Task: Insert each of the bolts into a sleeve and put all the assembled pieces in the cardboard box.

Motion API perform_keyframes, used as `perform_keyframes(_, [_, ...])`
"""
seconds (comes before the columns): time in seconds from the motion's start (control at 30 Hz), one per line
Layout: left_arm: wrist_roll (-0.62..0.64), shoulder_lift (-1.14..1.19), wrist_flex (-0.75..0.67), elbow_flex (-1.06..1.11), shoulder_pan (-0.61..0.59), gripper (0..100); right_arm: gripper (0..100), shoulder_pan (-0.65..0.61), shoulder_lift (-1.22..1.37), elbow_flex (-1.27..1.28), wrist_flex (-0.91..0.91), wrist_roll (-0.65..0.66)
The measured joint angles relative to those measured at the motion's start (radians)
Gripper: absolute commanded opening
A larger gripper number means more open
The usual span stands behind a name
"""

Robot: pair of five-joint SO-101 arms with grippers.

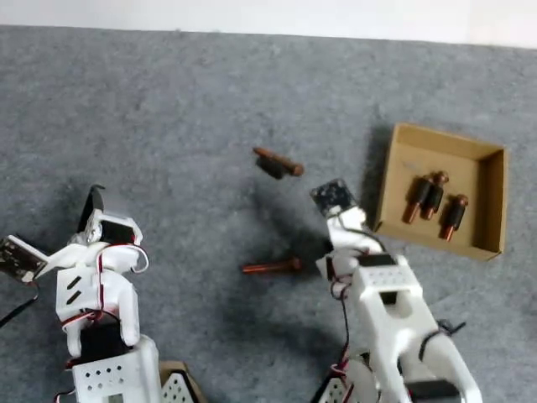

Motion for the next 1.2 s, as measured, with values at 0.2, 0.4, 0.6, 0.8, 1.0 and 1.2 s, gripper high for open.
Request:
perform_keyframes(0.2, [0.000, 0.000, 0.000, 0.000, 0.011, 1, 9.4, 0.000, 0.210, -0.181, 0.064, -0.051])
perform_keyframes(0.4, [0.000, 0.000, 0.000, 0.000, 0.026, 1, 9.4, 0.000, 0.249, -0.215, 0.068, -0.057])
perform_keyframes(0.6, [0.000, 0.000, 0.000, 0.000, 0.026, 1, 5.9, 0.000, 0.249, -0.215, 0.068, -0.057])
perform_keyframes(0.8, [0.000, 0.000, 0.000, 0.000, 0.026, 1, 0.5, 0.003, 0.252, -0.218, 0.066, -0.057])
perform_keyframes(1.0, [0.000, 0.000, 0.000, 0.000, 0.028, 1, 0.5, 0.028, 0.258, -0.219, 0.066, -0.031])
perform_keyframes(1.2, [-0.149, 0.000, 0.120, -0.026, 0.118, 1, 0.5, 0.044, 0.259, -0.226, 0.066, -0.026])
